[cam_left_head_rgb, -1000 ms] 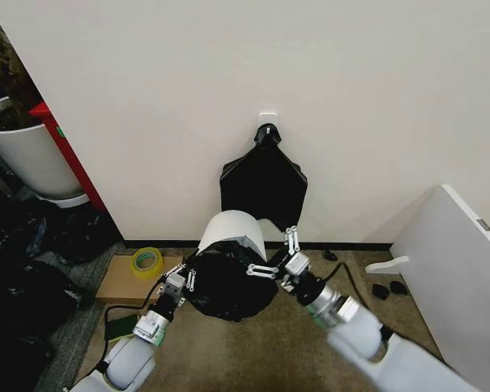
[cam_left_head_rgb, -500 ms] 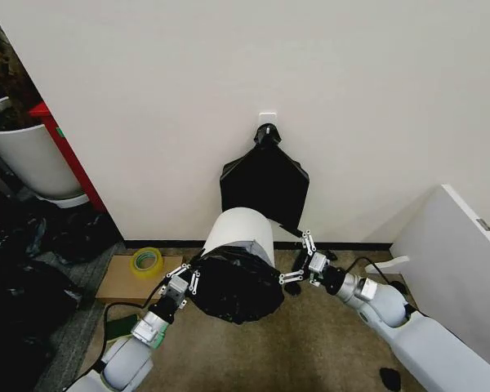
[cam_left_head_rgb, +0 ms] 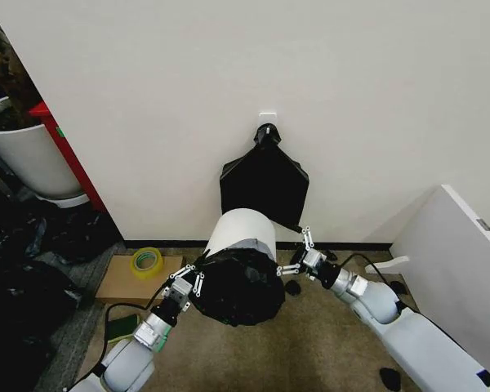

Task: Place the garbage bag over the trash bin.

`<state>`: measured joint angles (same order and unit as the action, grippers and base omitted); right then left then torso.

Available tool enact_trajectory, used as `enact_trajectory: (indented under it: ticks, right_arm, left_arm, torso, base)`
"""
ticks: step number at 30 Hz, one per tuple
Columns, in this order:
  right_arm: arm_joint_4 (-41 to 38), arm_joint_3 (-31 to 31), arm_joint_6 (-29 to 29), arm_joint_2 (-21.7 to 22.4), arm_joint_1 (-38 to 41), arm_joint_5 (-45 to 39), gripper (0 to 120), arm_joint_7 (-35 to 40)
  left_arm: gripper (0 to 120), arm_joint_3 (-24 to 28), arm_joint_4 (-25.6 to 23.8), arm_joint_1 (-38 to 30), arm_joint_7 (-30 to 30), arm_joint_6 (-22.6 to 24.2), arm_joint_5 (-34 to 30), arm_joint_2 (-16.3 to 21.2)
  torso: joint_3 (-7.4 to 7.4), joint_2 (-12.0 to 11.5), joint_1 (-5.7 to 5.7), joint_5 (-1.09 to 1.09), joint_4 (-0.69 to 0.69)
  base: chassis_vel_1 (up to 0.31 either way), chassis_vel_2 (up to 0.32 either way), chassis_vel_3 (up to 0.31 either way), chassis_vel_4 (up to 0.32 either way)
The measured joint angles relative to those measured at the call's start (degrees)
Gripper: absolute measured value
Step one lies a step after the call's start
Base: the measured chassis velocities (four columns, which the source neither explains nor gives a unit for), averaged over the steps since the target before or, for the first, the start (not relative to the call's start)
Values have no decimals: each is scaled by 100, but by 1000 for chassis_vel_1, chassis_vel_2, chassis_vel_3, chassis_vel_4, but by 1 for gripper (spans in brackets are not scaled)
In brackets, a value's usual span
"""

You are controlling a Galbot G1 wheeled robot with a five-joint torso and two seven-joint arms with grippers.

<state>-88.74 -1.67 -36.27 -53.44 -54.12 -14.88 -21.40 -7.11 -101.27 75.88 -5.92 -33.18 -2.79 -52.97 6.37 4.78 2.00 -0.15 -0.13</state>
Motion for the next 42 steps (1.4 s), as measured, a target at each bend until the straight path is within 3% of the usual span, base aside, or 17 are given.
enact_trajectory:
  ticks: [11,15,17,18,19,21,22,23,25,26,30,31,37,42]
  right_arm:
    - [-87,-126,-213,37,16,-253,100,-38]
    - [-221,-289,-178,0,12,-373,100,115]
    - [-581,-348,32,-42,-87,-278,100,1009]
    - [-581,-348,32,-42,-87,-278,100,1009]
    - [-951,-275,93,-32,-284,-319,100,1252]
    - [-1223,-134,89,-31,-477,-178,100,1265]
    - [-1284,-60,86,-45,-513,-117,100,1265]
    - [-1284,-60,86,-45,-513,-117,100,1265]
    - [-1383,162,78,-132,-563,28,100,1273]
    - [-1383,162,78,-132,-563,28,100,1273]
    - [-1356,220,47,-218,-663,340,100,1397]
    - [-1356,220,47,-218,-663,340,100,1397]
    - [-1409,197,63,-309,-843,963,100,2057]
    - [-1503,189,408,-350,-1081,1581,100,2837]
  left_arm:
    - [0,-12,125,-83,-195,228,-151,-69]
    - [0,71,146,-88,-410,611,-431,-87]
    - [0,140,-27,-88,-779,1320,-986,-115]
    - [0,140,-27,-88,-779,1320,-986,-115]
    - [0,157,-431,-104,-1259,2315,-1817,-129]
    - [0,105,-889,-163,-1775,3453,-2951,-174]
    - [0,60,-1057,-191,-2018,3888,-3430,-204]
    - [0,60,-1057,-191,-2018,3888,-3430,-204]
    - [0,-51,-1442,-288,-2982,5032,-5041,-367]
    - [0,-51,-1442,-288,-2982,5032,-5041,-367]
    - [0,-436,-1623,-403,-3908,5729,-6737,-683]
    - [0,-436,-1623,-403,-3908,5729,-6737,-683]
    - [0,-1740,-1454,-511,-4449,6030,-8485,-1127]
    - [0,-2438,-1313,-557,-4584,6156,-9317,-1227]
  torso:
    - [0,0,0,1,-2]
    - [0,0,0,0,0]
    - [0,0,0,-1,1]
    - [0,0,0,-1,1]
    - [0,0,0,0,0]
    - [0,0,0,0,-1]
    - [0,0,0,-1,-3]
    - [0,0,0,-1,-3]
    - [0,0,0,2,1]
    - [0,0,0,2,1]
    - [0,0,0,0,-2]
    - [0,0,0,0,-2]
    - [0,0,0,-1,0]
    - [0,0,0,0,0]
  base:
    - [0,0,0,0]
    - [0,0,0,0]
    - [0,0,0,0]
    - [0,0,0,0]
    - [0,0,0,0]
    - [0,0,0,0]
    - [0,0,0,0]
    - [0,0,0,0]
    - [0,0,0,0]
    - [0,0,0,0]
    - [0,0,0,0]
    - [0,0,0,0]
    - [0,0,0,0]
    - [0,0,0,0]
